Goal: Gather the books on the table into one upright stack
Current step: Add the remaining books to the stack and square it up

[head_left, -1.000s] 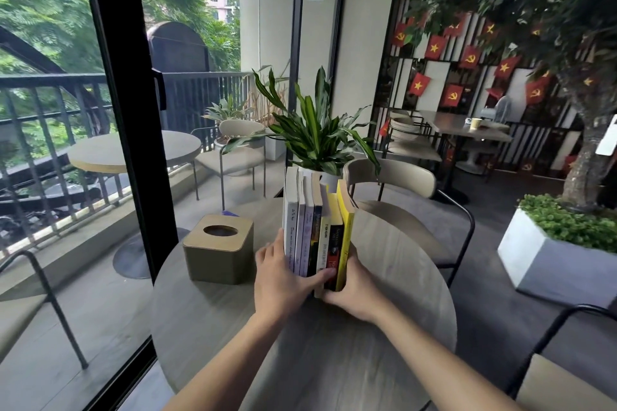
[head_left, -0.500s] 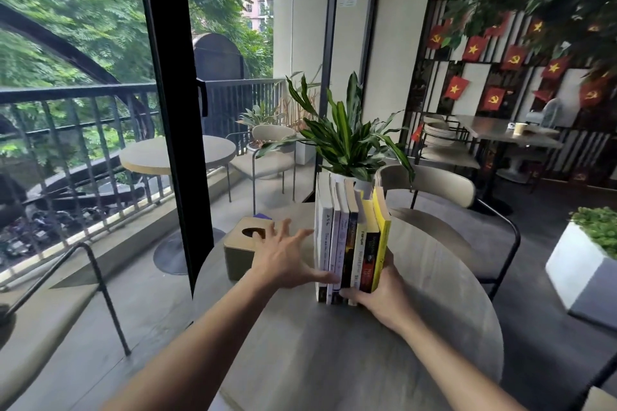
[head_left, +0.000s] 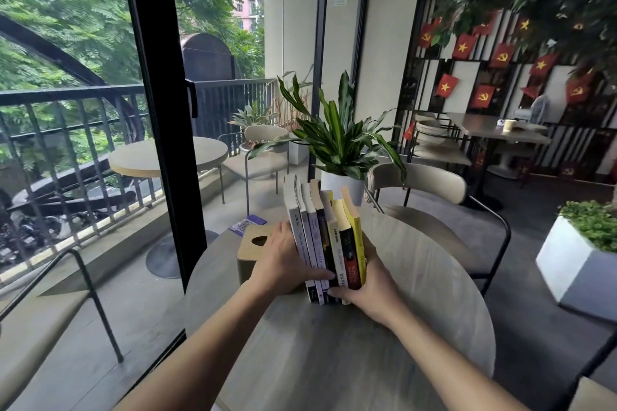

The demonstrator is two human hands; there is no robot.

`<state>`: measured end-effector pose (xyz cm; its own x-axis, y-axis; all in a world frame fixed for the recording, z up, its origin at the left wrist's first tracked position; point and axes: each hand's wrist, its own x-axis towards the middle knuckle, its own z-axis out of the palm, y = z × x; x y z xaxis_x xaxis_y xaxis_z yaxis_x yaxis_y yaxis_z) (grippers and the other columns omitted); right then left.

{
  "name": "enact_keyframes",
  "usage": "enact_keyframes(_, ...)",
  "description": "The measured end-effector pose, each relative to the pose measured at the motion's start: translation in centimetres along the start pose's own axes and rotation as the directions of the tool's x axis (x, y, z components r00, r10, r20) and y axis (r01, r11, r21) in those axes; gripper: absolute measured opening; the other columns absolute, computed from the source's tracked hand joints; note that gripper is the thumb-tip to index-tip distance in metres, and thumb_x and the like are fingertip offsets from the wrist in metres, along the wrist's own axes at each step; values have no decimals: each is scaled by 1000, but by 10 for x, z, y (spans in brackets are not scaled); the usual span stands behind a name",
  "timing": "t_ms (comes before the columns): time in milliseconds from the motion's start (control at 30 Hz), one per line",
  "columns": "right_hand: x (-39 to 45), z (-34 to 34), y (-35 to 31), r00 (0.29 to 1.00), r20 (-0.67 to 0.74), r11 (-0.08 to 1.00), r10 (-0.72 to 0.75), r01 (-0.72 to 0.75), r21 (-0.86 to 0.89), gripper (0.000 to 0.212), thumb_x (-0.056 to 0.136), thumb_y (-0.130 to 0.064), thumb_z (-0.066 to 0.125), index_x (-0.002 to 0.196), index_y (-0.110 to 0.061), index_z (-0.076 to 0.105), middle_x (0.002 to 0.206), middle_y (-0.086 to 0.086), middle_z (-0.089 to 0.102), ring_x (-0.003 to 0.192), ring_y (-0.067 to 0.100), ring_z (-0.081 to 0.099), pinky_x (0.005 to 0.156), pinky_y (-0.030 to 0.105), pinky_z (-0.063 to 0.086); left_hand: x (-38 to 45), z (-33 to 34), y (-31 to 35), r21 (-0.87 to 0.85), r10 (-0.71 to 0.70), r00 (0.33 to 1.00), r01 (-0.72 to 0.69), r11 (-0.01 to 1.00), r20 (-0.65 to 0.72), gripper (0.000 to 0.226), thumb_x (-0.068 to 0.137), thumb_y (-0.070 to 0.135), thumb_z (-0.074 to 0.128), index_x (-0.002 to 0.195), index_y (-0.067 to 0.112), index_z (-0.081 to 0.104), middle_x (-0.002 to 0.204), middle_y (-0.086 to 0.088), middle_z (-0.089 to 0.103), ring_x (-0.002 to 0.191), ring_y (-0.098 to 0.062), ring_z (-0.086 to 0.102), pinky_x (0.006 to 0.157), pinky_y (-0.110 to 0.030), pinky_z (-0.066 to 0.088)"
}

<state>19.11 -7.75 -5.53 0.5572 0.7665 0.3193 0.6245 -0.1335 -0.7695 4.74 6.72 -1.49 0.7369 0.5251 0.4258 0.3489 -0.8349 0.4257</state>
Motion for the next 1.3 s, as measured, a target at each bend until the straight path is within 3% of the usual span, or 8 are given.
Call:
enact_keyframes(233, 1, -6, -4, 999, -33, 1000, -29, 28, -12, 98, 47, -39, 94, 128, -39, 37, 125, -14, 55, 118, 7, 53, 97, 29, 47, 4, -2, 16, -108, -15, 999, 19, 994, 37, 108, 53, 55, 91, 144, 19, 44, 129, 2, 52, 118, -14, 44, 94, -27, 41)
enact_keyframes(333, -1, -8, 0, 997, -73, 1000, -14, 13, -4, 103, 46, -37, 95, 131, -30, 38, 126, -10, 55, 118, 10, 53, 93, 25, 44, 7, 4, 25, -156, -42, 998, 50, 987, 53, 115, 50, 52, 94, 145, 18, 40, 128, 1, 50, 117, -14, 47, 94, -26, 40)
enact_keyframes(467, -4, -9, 2, 996, -93, 1000, 15, -16, -14, 108, 46, -43, 93, 136, -24, 37, 130, -6, 54, 121, 13, 52, 97, 34, 48, 11, 10, 26, -150, -45, 996, 55, 987, 71, 120, 48, 53, 94, 148, 18, 37, 131, 1, 50, 119, -15, 48, 97, -30, 43)
enact_keyframes(567, -5, -6, -2, 994, -104, 1000, 20, -20, 6, 111, 48, -35, 94, 140, -20, 35, 133, -5, 53, 124, 12, 49, 101, 34, 45, 12, 8, 24, -156, -62, 995, 73, 985, 76, 120, 47, 52, 95, 147, 17, 39, 134, 1, 52, 119, -15, 50, 98, -32, 45)
enact_keyframes(833, -5, -8, -5, 997, -72, 1000, 10, -8, 26, 111, 49, -32, 95, 140, -26, 32, 132, -10, 53, 125, 9, 48, 102, 30, 43, 9, 1, 25, -198, -97, 990, 115, 973, 98, 121, 42, 49, 96, 145, 18, 40, 132, 3, 56, 116, -14, 52, 98, -34, 48)
enact_keyframes(1067, -6, -25, -14, 999, -33, 1000, 3, -2, 3, 103, 52, -36, 94, 129, -44, 27, 116, -25, 51, 112, 0, 50, 82, 2, 37, 3, -2, 25, -90, -108, 993, 112, 990, 45, 129, 49, 71, 85, 152, 14, 32, 143, -3, 50, 128, -20, 44, 108, -39, 40)
enact_keyframes(1200, -7, -33, -16, 999, -12, 999, 53, -53, -5, 125, 49, -51, 91, 148, -34, 17, 142, -12, 45, 128, 7, 45, 101, 25, 42, 0, -6, 27, -62, -121, 992, 122, 991, 22, 132, 51, 73, 82, 154, 13, 27, 148, -4, 46, 133, -21, 40, 109, -38, 37)
enact_keyframes(1300, -10, -37, -19, 996, -6, 995, 93, -93, -39, 137, 44, -61, 88, 151, -35, 7, 151, -8, 38, 137, 11, 38, 108, 33, 40, -2, -9, 29, -58, -104, 994, 105, 993, 13, 132, 51, 74, 81, 154, 14, 26, 149, -4, 46, 134, -21, 40, 110, -39, 37)
